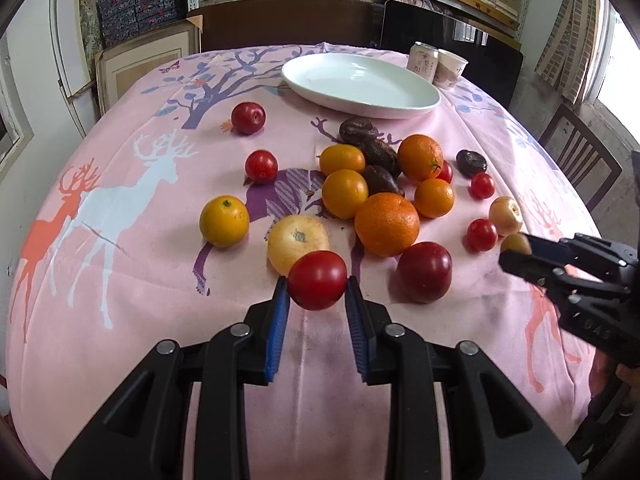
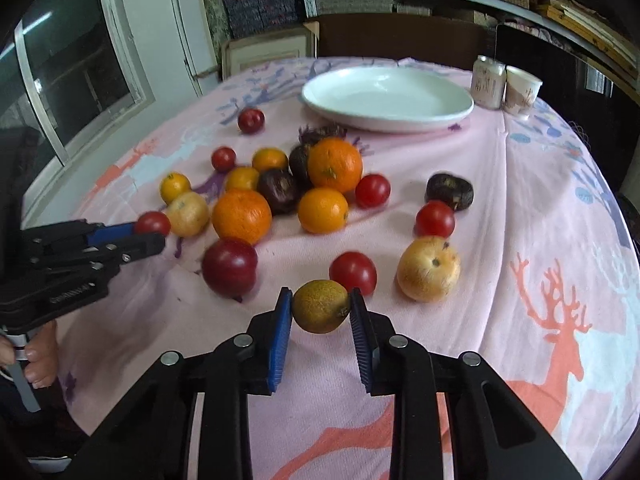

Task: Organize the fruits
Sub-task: 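Grasp a small yellow-brown fruit with the right gripper while the left gripper grasps a red tomato, then carry both fruits onto the white plate and open both grippers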

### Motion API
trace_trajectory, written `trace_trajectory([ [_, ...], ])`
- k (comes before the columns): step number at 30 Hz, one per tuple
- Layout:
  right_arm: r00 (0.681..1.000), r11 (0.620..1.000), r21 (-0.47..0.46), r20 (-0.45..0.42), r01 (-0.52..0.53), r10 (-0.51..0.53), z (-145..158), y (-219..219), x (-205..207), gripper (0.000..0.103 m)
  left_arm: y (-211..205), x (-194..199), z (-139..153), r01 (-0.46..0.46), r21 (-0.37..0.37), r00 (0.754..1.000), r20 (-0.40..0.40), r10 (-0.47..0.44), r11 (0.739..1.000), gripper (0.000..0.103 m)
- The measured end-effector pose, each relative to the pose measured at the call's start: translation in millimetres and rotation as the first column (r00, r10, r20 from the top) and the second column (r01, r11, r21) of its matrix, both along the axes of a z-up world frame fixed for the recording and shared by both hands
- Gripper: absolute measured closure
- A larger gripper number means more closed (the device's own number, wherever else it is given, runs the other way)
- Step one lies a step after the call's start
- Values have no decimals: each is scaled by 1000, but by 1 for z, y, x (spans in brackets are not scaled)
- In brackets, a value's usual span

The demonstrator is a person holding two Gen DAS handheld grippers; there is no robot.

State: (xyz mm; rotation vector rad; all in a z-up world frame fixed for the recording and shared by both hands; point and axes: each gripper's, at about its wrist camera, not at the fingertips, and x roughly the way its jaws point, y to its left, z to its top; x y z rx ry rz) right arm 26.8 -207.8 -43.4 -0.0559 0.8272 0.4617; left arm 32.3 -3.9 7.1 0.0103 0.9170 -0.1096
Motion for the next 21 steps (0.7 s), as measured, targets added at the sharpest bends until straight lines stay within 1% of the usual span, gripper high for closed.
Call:
trace_trajectory([
  [2, 996, 999, 36, 94, -5, 2, 29, -9, -3, 74, -4, 4, 16, 23, 13, 999, 34, -24, 1000, 76],
  [3, 990, 999, 36, 144, -3, -2, 44, -12, -2, 74, -7, 8, 28, 42, 22, 998, 55, -43, 999, 76],
  [6, 956, 1000, 19, 292, 18, -23, 81, -13, 13, 74, -22, 33, 58, 89, 64, 988, 120, -96, 994, 76],
  [8, 935, 999, 18, 354, 27, -32, 94, -10, 35, 73, -32, 58, 71, 82, 98, 983, 157, -97, 992, 76],
  [9, 930, 999, 15, 365, 37, -40, 94, -7, 50, 73, -37, 76, 75, 77, 105, 982, 164, -93, 991, 76],
  [11, 942, 999, 0, 334, 46, -43, 87, 0, 83, 73, -42, 109, 76, 71, 102, 985, 149, -86, 992, 76],
  [13, 960, 999, -12, 275, 52, -47, 73, 6, 114, 74, -47, 145, 69, 57, 93, 991, 114, -68, 994, 76],
  [14, 969, 998, -9, 242, 57, -53, 66, 8, 128, 76, -48, 164, 63, 54, 92, 994, 88, -62, 994, 76],
  [15, 976, 998, -10, 209, 57, -53, 59, 10, 142, 82, -50, 178, 57, 52, 93, 996, 70, -58, 994, 76],
  [16, 981, 998, -19, 188, 58, -53, 53, 15, 153, 85, -52, 195, 50, 48, 94, 997, 48, -53, 994, 76],
  [18, 985, 997, -41, 161, 65, -58, 41, 19, 179, 87, -52, 226, 35, 34, 82, 999, 7, -35, 996, 76],
  [20, 991, 998, -30, 123, 54, -50, 33, 19, 202, 89, -50, 245, 25, 12, 65, 1000, -9, -11, 998, 76],
  [21, 994, 999, -19, 103, 35, -33, 31, 17, 208, 88, -47, 251, 21, 5, 40, 1000, -13, -5, 999, 76],
])
